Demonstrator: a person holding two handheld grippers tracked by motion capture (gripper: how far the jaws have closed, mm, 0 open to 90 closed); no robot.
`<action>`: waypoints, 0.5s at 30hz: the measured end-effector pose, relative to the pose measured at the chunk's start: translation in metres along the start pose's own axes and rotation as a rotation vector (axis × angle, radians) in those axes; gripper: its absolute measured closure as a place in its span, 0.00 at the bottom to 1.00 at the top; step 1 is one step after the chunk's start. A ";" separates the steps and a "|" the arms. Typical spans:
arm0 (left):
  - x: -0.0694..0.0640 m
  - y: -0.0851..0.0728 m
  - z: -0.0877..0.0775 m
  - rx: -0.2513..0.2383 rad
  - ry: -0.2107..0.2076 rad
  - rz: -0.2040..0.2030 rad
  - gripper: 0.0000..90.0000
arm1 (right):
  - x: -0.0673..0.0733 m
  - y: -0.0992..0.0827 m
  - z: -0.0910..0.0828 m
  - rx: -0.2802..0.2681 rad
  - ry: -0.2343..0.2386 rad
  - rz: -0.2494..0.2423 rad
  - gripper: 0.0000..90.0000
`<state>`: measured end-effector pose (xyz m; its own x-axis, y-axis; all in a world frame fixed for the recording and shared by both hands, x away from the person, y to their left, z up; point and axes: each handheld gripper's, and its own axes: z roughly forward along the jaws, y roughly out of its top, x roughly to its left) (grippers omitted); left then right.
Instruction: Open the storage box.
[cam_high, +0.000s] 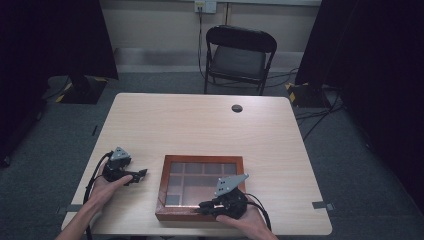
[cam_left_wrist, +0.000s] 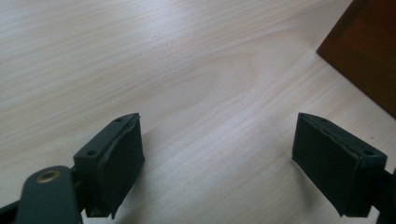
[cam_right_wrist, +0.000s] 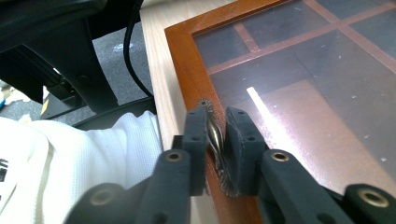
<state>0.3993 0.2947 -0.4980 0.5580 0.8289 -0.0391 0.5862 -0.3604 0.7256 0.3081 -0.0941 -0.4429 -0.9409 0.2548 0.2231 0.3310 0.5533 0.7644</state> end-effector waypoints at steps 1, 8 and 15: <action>0.000 0.000 0.000 0.000 0.000 0.000 0.18 | 0.000 0.000 0.000 0.000 0.000 0.000 0.89; -0.009 0.004 -0.008 -0.040 -0.010 0.032 0.22 | -0.001 0.002 0.000 0.012 -0.002 -0.013 0.91; -0.014 0.005 -0.012 -0.064 -0.054 0.039 0.22 | -0.004 0.004 -0.001 0.018 -0.015 -0.021 0.91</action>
<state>0.3873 0.2864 -0.4852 0.6115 0.7899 -0.0461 0.5257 -0.3620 0.7698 0.3135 -0.0938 -0.4405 -0.9464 0.2548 0.1983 0.3129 0.5726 0.7578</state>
